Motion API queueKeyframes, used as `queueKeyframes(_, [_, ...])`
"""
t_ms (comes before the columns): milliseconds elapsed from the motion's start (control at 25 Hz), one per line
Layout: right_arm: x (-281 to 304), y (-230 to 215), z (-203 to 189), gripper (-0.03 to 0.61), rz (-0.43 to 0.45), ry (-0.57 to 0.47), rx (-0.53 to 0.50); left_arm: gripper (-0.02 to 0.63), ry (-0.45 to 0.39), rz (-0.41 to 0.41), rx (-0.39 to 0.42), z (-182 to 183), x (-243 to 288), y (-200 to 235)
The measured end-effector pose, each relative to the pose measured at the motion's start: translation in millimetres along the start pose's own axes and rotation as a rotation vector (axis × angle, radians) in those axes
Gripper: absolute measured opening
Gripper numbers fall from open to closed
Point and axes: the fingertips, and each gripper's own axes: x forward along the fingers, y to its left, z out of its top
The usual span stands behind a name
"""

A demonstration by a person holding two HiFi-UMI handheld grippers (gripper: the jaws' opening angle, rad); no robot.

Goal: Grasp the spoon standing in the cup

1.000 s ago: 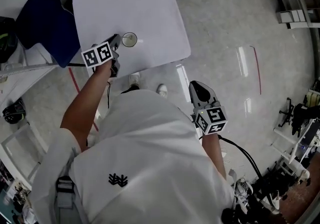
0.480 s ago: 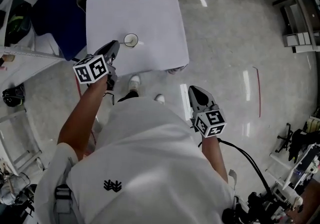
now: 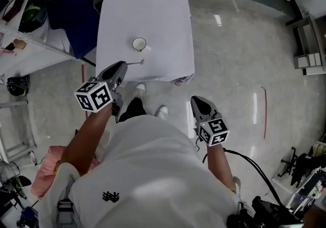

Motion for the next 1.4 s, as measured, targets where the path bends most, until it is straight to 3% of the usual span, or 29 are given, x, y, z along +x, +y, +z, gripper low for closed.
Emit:
queueKeyframes(720, [-19,22,-8,0.009,0.069,-0.027,-0.058,0.049,-0.041,-0.046,0.054,-23,-62,-71])
queueKeyframes(1400, [-21,44,-12,0.008,0.095,-0.021,-0.124,0.049,-0.049,-0.036,0.056,-38,-81,-72])
